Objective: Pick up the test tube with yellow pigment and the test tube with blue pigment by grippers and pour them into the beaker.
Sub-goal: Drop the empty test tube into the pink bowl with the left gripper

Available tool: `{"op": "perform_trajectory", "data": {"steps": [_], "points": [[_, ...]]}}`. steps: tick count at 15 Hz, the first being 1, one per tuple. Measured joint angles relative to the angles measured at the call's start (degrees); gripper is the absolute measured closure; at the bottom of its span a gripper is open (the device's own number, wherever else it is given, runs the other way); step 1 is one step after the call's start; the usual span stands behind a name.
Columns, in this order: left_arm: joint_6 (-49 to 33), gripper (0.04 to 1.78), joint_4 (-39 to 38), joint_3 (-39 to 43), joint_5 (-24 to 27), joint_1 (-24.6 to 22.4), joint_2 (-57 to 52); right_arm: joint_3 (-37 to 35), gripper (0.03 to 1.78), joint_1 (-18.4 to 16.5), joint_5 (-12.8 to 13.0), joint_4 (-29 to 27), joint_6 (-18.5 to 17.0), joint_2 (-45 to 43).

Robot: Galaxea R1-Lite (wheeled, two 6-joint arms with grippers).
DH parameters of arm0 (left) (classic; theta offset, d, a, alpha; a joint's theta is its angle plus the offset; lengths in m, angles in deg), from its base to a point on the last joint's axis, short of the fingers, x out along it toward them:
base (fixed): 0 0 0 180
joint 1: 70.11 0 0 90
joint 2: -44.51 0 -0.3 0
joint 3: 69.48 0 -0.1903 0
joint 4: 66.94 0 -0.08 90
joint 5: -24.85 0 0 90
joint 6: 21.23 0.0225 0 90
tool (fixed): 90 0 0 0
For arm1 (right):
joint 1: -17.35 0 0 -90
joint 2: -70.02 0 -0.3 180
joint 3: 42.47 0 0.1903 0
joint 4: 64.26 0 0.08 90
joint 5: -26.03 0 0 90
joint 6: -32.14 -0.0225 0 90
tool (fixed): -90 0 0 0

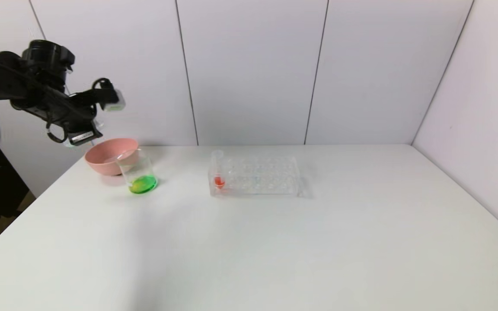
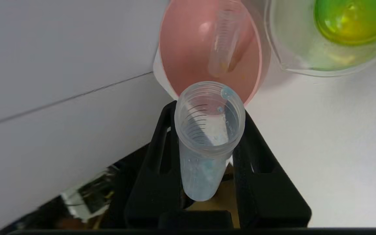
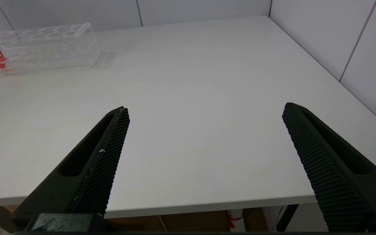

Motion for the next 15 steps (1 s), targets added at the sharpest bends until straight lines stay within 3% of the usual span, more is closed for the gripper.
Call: {"op": "perform_trajectory", "data": {"steps": [3,6,15], "points": [[-21.6,1.36,-2.5,1.2,13.8,-5.9,-1.9,0.0,0.1,0.0,0.0,0.0,0.0,0.0],[-38.0,1.36,-11.1,3.7,21.5,-9.1,-2.7,0.0,0.1,0.0,0.0,0.0,0.0,0.0],[-63.7,1.36,-52.2,29.6,23.1,-10.3,-1.4,0.0,0.1,0.0,0.0,0.0,0.0,0.0]]}}
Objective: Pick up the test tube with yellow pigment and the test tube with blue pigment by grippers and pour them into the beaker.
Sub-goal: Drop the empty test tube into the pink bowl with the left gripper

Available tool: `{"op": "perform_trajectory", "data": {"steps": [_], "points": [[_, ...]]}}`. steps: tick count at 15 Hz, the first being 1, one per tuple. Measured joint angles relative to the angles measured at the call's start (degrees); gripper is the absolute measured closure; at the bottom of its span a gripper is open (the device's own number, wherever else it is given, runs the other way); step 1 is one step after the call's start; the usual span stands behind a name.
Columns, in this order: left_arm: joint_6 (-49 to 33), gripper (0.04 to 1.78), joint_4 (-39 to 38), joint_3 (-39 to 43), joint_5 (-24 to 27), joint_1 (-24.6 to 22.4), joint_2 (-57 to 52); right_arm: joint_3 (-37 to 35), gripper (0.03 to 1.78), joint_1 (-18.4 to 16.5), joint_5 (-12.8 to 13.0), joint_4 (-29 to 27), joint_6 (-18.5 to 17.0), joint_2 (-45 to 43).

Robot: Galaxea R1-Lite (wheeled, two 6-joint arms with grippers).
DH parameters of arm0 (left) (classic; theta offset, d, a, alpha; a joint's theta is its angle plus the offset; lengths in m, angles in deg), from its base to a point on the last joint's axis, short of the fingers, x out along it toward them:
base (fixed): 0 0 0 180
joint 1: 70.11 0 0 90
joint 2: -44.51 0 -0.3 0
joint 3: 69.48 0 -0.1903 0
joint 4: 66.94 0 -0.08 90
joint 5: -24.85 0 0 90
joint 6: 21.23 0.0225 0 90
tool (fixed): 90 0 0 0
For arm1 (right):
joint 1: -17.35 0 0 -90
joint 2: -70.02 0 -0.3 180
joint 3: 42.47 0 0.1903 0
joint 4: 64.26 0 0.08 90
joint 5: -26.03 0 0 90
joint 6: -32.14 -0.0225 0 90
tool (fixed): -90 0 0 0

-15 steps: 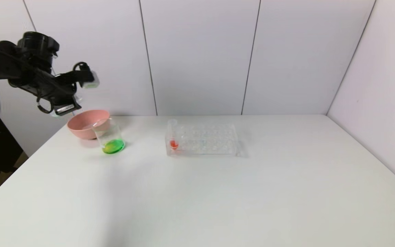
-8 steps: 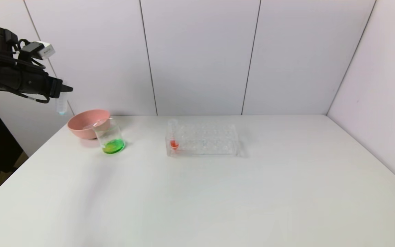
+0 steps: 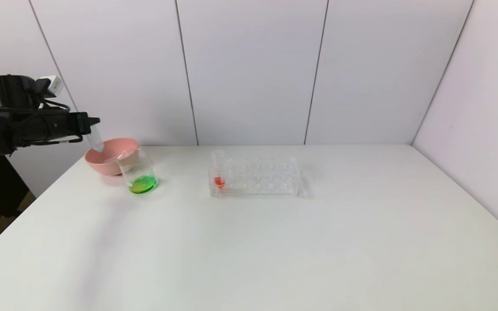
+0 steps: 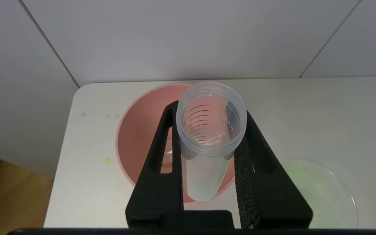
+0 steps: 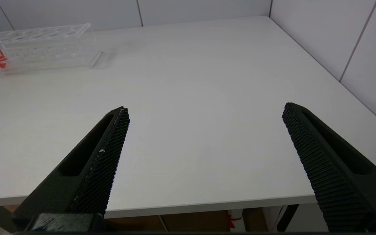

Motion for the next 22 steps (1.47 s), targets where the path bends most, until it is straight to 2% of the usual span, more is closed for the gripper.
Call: {"op": "perform_trajectory", "data": {"steps": [2,7,9,11,15,17,19,22], "points": [[-1.4,1.36,-4.1,1.4,0.0,0.1,1.3,0.0,0.1,0.0,0.0,0.0,0.0,0.0],[-4.0,1.35,-4.6,1.8,0.0,1.6,3.2,0.0,0.1,0.0,0.0,0.0,0.0,0.0],[-4.0,1.28,-4.5,1.0,0.0,2.1,3.5,0.0,0.1,0.0,0.0,0.0,0.0,0.0],[-4.0,1.1,-4.6,0.4,0.1,2.3,4.0,0.0,0.1,0.0,0.0,0.0,0.0,0.0],[-3.8,0.47,-4.6,0.0,0.0,2.4,4.8,0.0,0.1,0.0,0.0,0.0,0.0,0.0],[-3.7,0.24,-4.7,0.2,0.2,2.3,4.6,0.0,0.1,0.0,0.0,0.0,0.0,0.0],[-3.8,0.09,-4.6,1.2,0.7,2.3,3.0,0.0,0.1,0.0,0.0,0.0,0.0,0.0],[-4.5,0.04,-4.5,5.1,3.0,2.3,-2.9,0.0,0.1,0.0,0.0,0.0,0.0,0.0]]}}
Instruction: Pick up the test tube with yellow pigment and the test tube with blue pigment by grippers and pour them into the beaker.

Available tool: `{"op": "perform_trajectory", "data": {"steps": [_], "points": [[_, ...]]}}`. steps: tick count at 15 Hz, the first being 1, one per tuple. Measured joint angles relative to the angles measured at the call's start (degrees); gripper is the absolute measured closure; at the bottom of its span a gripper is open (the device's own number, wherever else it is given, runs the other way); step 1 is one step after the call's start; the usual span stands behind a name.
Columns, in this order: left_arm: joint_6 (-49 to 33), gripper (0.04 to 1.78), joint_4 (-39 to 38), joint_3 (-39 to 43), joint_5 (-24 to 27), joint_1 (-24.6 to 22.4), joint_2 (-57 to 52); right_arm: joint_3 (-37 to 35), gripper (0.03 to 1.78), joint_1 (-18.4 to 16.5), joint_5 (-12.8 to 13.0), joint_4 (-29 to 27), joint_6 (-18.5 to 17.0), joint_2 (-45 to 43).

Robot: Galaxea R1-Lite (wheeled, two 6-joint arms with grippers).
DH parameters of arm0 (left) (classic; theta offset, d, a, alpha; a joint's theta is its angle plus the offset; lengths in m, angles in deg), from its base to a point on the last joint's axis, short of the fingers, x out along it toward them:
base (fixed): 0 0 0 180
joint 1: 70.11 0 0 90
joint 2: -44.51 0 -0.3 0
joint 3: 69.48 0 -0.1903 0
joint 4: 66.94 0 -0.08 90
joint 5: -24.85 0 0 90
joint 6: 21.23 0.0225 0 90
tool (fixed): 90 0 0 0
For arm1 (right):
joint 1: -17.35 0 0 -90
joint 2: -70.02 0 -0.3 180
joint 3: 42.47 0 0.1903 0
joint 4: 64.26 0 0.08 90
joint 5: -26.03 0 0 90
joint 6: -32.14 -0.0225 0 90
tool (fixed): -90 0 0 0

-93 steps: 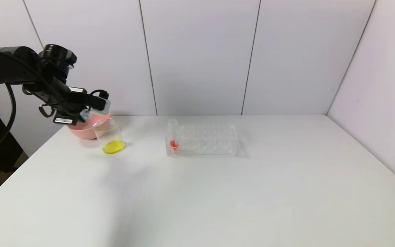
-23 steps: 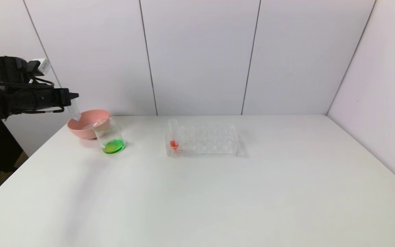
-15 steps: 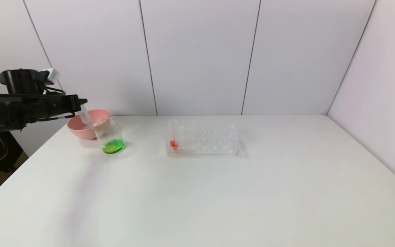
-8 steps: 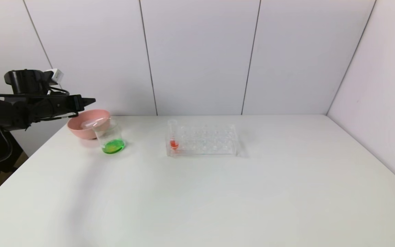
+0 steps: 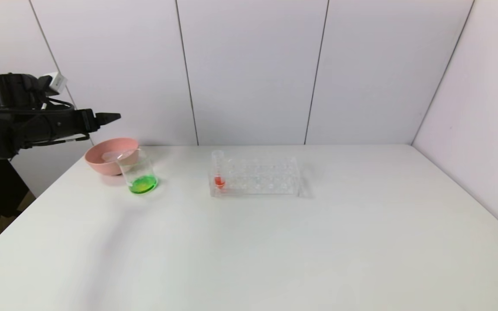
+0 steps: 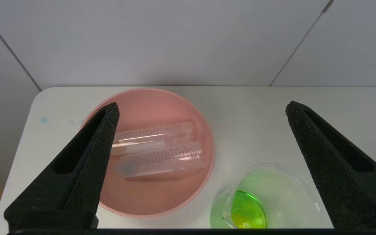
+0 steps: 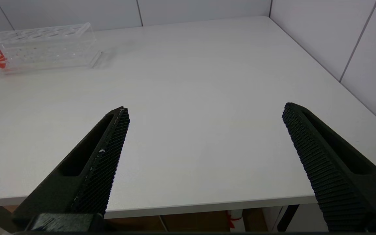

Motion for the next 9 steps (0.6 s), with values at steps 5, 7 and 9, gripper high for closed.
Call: {"op": "perform_trajectory", "data": {"steps": [5,7,9], "points": [[-4.9,0.05,0.0,13.0,10.7,0.9,-20.7,0.0,0.1,0.0,0.0,0.0,0.0,0.0],[-6.3,0.05,-0.2,19.3,14.0,0.9,-32.4,0.0,0.1,0.0,0.0,0.0,0.0,0.0],[-7.1,0.05,-0.9,24.7,17.3,1.9,-43.9,0.0,0.1,0.0,0.0,0.0,0.0,0.0]]}}
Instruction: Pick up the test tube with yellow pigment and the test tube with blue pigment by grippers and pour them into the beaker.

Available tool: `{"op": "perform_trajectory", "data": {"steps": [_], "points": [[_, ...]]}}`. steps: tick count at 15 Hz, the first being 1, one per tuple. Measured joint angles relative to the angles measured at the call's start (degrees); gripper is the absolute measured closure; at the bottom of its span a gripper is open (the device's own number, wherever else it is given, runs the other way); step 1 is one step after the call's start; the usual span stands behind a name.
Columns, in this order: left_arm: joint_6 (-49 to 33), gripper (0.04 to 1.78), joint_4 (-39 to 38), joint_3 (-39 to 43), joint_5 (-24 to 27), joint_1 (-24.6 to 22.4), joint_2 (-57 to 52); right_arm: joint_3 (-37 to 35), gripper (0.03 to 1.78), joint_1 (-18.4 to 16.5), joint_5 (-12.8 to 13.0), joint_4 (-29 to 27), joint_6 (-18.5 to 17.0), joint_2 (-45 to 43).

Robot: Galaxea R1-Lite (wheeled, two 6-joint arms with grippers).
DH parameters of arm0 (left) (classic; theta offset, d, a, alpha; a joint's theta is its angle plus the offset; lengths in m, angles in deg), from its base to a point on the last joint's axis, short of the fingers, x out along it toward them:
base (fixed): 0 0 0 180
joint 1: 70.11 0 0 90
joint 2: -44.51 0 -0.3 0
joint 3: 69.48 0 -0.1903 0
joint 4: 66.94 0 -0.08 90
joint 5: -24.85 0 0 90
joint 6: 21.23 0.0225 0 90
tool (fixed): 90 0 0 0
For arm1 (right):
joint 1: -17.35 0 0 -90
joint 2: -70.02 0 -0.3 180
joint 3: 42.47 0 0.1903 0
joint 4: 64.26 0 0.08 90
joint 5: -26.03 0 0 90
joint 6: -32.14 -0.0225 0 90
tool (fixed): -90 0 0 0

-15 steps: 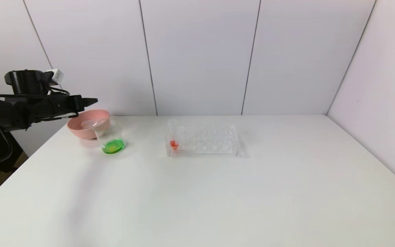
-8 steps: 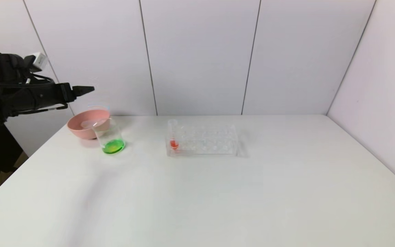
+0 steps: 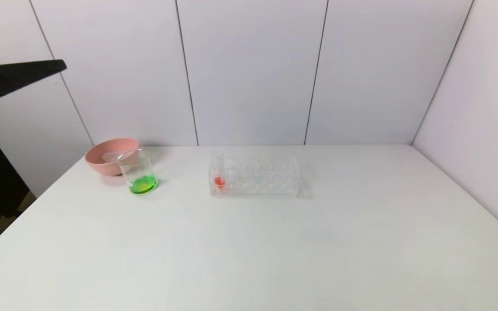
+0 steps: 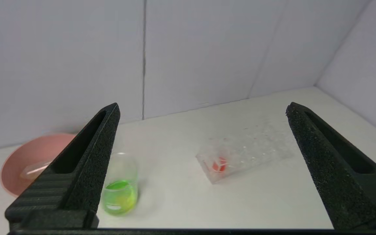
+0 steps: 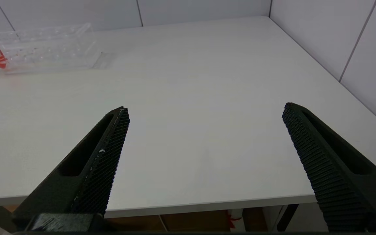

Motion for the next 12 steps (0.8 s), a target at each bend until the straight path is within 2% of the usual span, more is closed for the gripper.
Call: {"op": "perform_trajectory", "data": {"steps": [3,5,7,9,12], "points": [[-0.3,0.05,0.3,7.3,0.7,8.2,-16.3,0.0,0.1,0.0,0.0,0.0,0.0,0.0],[-0.2,0.05,1.7,12.2,-2.0,11.3,-25.9,0.0,0.1,0.0,0.0,0.0,0.0,0.0],[1.4,0.05,5.2,18.7,-6.3,12.5,-35.3,0.0,0.1,0.0,0.0,0.0,0.0,0.0],[5.7,0.05,10.8,26.2,-13.8,13.0,-43.8,0.0,0.1,0.0,0.0,0.0,0.0,0.0],[12.7,0.05,19.0,37.3,-28.8,13.1,-53.5,0.0,0.1,0.0,0.0,0.0,0.0,0.0]]}}
